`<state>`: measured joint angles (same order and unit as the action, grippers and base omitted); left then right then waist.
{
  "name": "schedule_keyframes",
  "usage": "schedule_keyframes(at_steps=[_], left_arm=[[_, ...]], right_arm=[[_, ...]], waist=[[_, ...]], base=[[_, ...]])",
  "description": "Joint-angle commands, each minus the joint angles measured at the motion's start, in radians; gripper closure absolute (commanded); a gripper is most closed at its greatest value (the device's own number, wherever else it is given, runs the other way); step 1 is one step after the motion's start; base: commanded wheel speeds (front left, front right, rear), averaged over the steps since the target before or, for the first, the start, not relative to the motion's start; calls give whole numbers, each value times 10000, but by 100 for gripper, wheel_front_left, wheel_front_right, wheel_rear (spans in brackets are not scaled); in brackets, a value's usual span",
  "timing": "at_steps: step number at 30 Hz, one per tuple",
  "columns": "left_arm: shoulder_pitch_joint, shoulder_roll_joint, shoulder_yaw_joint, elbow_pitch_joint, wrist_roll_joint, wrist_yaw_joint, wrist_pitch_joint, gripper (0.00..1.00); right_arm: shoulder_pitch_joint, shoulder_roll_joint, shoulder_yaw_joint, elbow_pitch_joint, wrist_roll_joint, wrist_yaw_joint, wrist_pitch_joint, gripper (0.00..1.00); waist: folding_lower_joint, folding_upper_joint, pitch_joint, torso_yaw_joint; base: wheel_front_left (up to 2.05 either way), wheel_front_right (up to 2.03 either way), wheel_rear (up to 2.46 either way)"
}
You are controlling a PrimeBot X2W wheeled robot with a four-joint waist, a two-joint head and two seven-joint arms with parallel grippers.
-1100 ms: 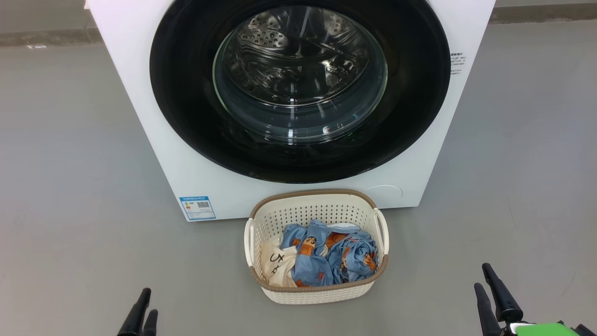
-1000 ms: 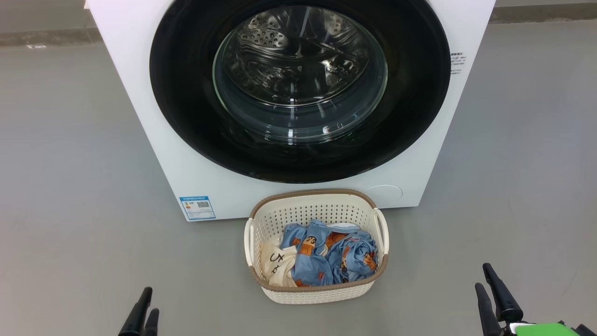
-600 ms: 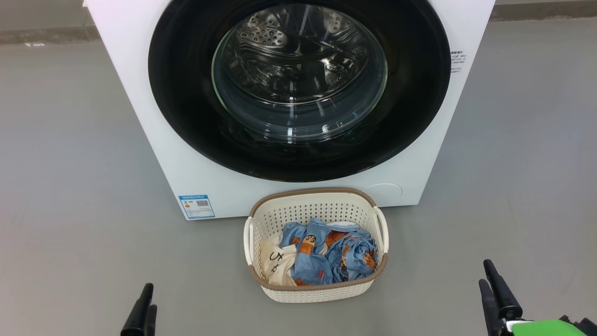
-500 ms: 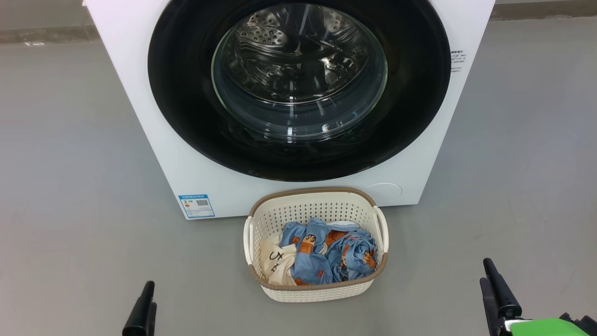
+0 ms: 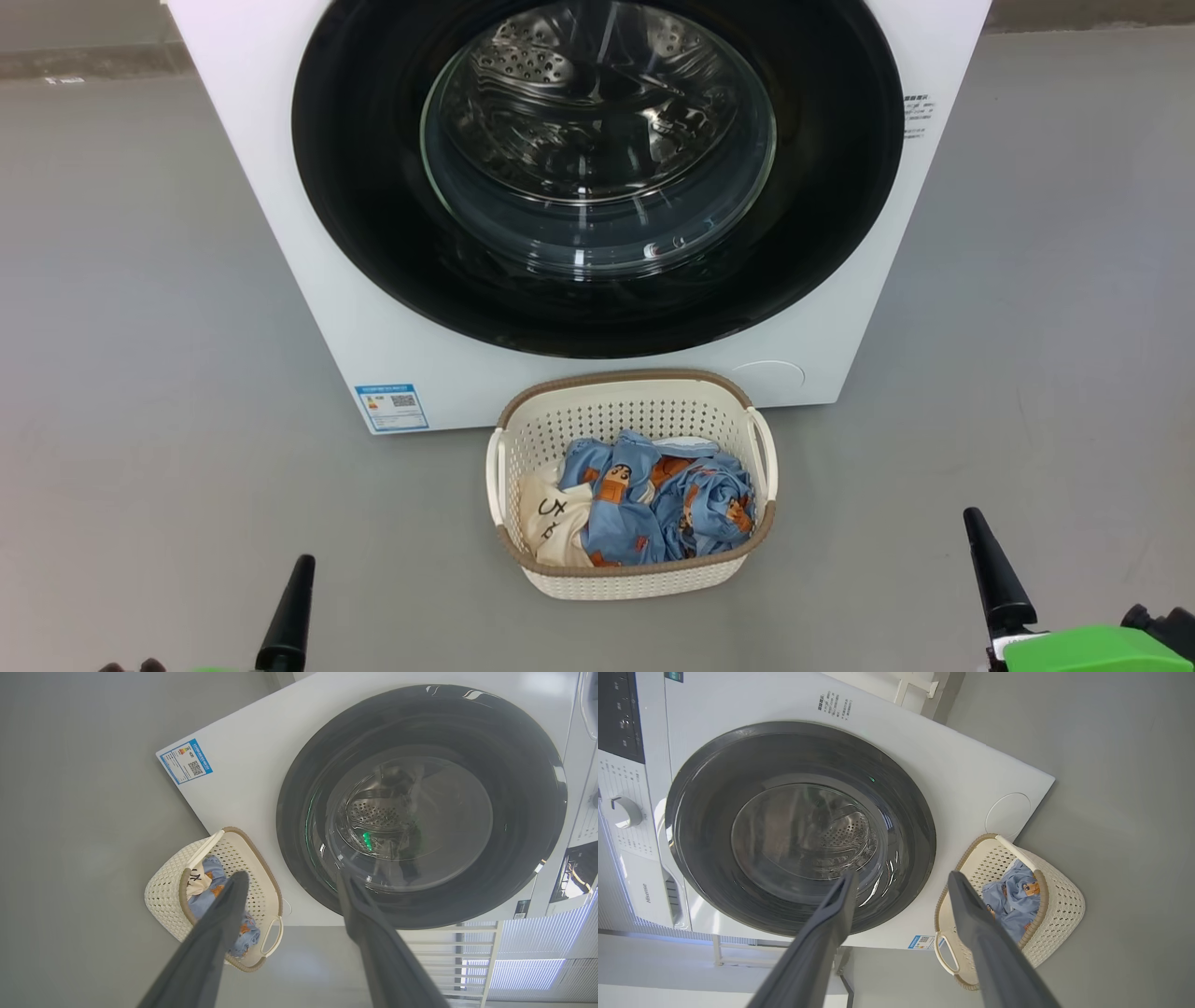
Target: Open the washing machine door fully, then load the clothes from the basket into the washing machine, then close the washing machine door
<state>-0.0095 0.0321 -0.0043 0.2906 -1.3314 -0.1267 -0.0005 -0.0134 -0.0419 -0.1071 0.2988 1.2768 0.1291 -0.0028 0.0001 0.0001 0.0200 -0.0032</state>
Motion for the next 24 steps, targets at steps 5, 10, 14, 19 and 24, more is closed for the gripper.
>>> schedule_keyframes(at_steps=[5, 10, 14, 19, 24], left_arm=[[-541, 210, -48, -238, 551, -19, -204, 0], [-596, 268, -149, -279, 1031, -20, -351, 0], [-643, 336, -189, -328, 1597, -21, -469, 0], [-684, 356, -215, -411, 2323, -23, -616, 0], [-695, 407, -261, -498, 3224, -24, -763, 0]], right_arm=[[-420, -153, 123, -374, -809, 5, -198, 0], [-439, -175, 152, -458, -1527, 6, -345, 0], [-456, -199, 193, -489, -2042, 7, -462, 0], [-472, -240, 262, -520, -2661, 7, -608, 0], [-486, -301, 339, -543, -3303, 8, -753, 0]], waist=[[-1, -1, 29, 1], [-1, -1, 56, -4], [-1, -1, 71, -13], [-1, -1, 96, -22], [-1, -1, 113, -34]], base=[[0, 0, 0], [0, 0, 0], [0, 0, 0], [0, 0, 0], [0, 0, 0]])
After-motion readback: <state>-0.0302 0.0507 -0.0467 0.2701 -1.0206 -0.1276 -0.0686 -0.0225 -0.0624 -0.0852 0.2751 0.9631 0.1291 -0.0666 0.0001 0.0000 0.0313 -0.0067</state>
